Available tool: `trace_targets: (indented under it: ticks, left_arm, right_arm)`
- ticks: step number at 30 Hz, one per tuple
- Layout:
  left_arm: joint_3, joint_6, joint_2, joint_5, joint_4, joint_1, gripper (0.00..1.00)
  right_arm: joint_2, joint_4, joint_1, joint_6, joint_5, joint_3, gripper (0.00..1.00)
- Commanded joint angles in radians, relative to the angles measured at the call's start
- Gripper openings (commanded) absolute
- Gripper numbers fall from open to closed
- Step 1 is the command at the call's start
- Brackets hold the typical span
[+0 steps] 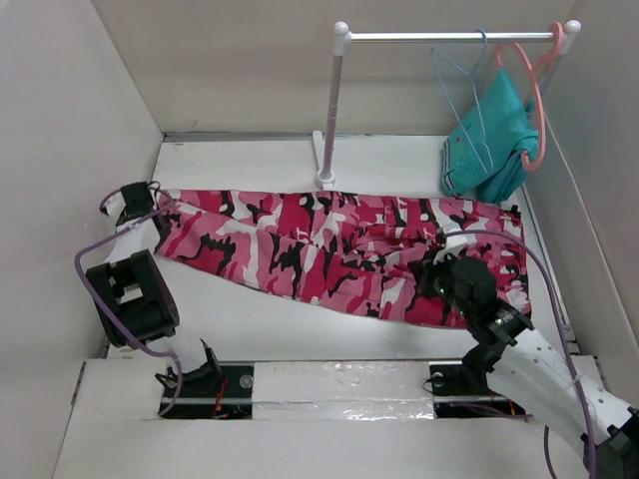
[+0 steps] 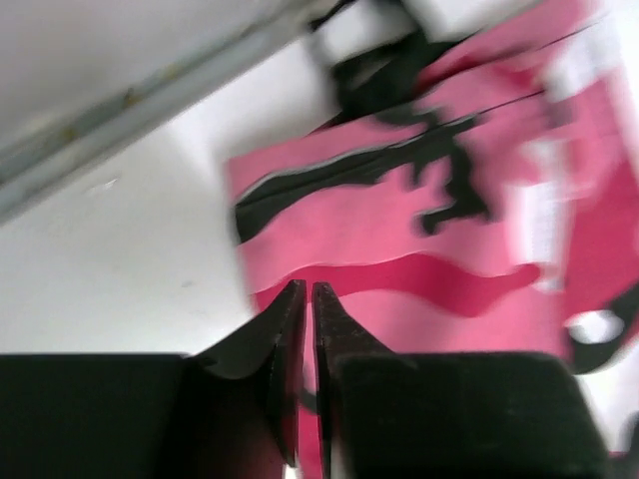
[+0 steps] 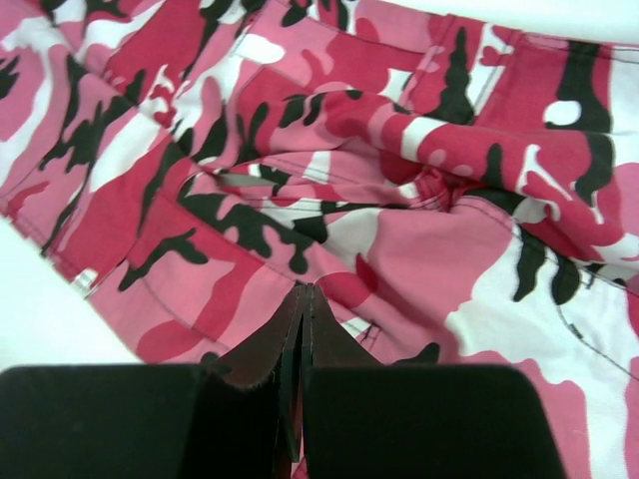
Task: Place the trousers on the hanger
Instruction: Flatten out the trousers at the center of the board.
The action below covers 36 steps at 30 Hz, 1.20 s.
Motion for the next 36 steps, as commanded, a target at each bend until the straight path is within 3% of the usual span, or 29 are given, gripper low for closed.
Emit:
trace_targets:
  ticks: [1,4,12,18,20,27,31,33,34,35,36]
  left_arm:
    - [-0.075,-0.029,-0.014,0.167,0.022,0.062,0.13]
    - [-0.058,-0.029,0.039,0.172,0.009,0.089,0.27]
    - [-0.026,-0.025,0.148,0.228,0.041,0.174,0.27]
    - [-0.035,-0.032,0.152,0.222,0.067,0.174,0.23]
    - [-0.034,-0.032,0.147,0.236,0.07,0.174,0.08]
    - [-0.046,-0.037,0.126,0.287,0.093,0.174,0.0]
    - [-0.074,-0.061,-0.042,0.399,0.117,0.135,0.0]
    - [-0.081,-0.069,-0.128,0.385,0.114,0.098,0.0]
    - [-0.086,-0.074,-0.216,0.364,0.116,0.08,0.0]
    - [-0.104,-0.083,-0.268,0.353,0.121,0.051,0.0]
    - [-0.116,-0.084,-0.317,0.345,0.136,0.037,0.0]
  right_arm:
    - [-0.025,-0.041,0.021,0.012,-0.026,0.001,0.0]
    - [-0.025,-0.058,0.021,0.017,-0.047,0.006,0.03]
    - [-0.003,-0.109,0.05,0.015,-0.049,0.041,0.21]
    - [0.014,-0.1,0.061,0.037,-0.044,0.046,0.26]
    - [0.014,-0.104,0.07,0.048,-0.032,0.046,0.26]
    - [-0.025,-0.155,0.082,0.069,0.049,0.05,0.29]
    - [-0.058,-0.288,0.082,0.184,0.277,0.049,0.36]
    - [-0.078,-0.322,0.082,0.276,0.339,0.05,0.29]
    - [-0.081,-0.351,0.072,0.31,0.368,0.053,0.19]
    - [-0.084,-0.357,0.055,0.333,0.411,0.065,0.0]
    - [-0.081,-0.357,0.046,0.333,0.43,0.073,0.0]
